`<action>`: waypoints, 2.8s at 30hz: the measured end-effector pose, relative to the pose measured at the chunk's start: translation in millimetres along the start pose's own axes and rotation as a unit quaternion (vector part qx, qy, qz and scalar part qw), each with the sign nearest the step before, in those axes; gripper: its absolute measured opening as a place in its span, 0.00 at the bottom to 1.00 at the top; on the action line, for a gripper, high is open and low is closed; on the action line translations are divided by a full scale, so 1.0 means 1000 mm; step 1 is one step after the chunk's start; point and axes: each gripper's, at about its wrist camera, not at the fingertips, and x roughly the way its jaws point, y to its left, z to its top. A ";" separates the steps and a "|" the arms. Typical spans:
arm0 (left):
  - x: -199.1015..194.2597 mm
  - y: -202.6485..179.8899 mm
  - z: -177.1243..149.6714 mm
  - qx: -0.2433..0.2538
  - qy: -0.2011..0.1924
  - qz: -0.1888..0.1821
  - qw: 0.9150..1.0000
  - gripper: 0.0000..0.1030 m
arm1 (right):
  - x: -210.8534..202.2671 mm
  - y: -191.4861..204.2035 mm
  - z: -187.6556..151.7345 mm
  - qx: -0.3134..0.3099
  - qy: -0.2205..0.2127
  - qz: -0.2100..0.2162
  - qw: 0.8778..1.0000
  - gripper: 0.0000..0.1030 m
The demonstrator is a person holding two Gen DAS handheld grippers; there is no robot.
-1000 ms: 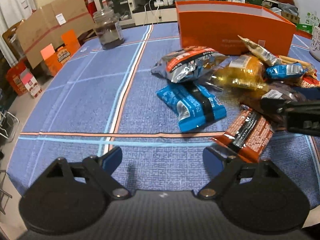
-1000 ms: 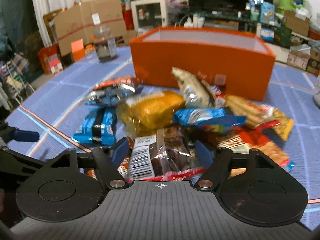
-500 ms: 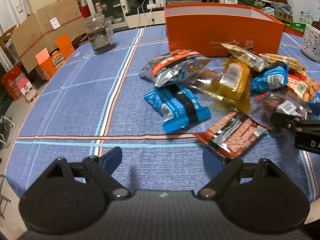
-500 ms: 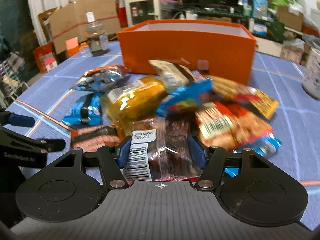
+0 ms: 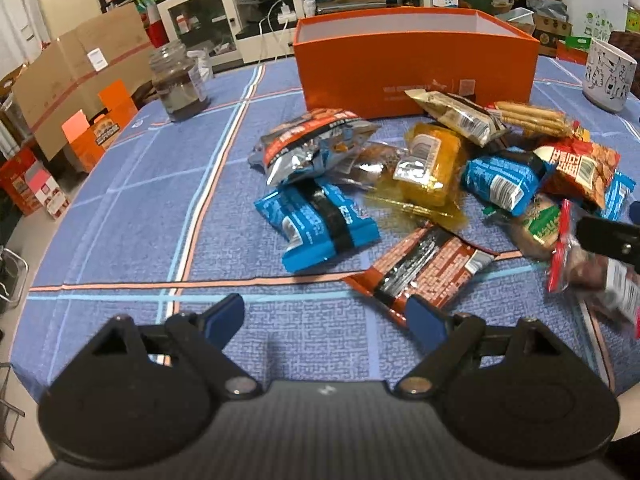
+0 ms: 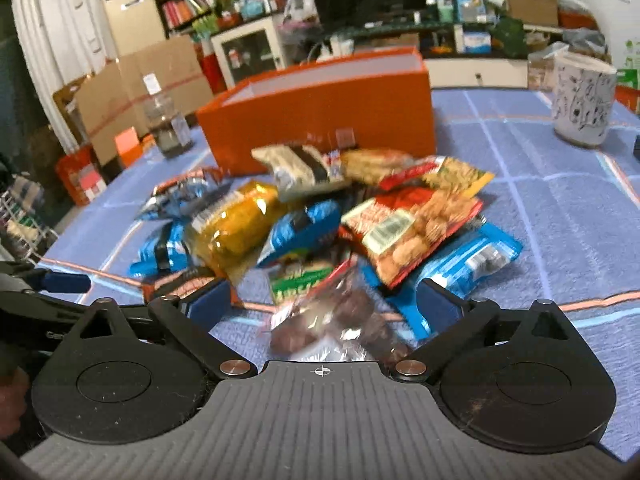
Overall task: Organize snacks
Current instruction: 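Grasp the brown-orange bar packet with the left tool while the right holds the dates bag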
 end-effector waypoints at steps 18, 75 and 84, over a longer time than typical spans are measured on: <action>-0.020 -0.013 0.009 0.004 -0.019 0.002 1.000 0.85 | -0.029 -0.006 0.000 -0.004 -0.012 -0.012 1.000 0.94; 0.012 -0.032 -0.004 0.046 -0.009 -0.060 0.997 0.58 | 0.013 0.019 -0.037 -0.112 0.050 -0.022 0.992 0.45; -0.030 -0.009 0.011 0.027 -0.040 -0.099 0.994 0.46 | -0.027 0.019 -0.011 -0.066 0.003 0.029 0.997 0.44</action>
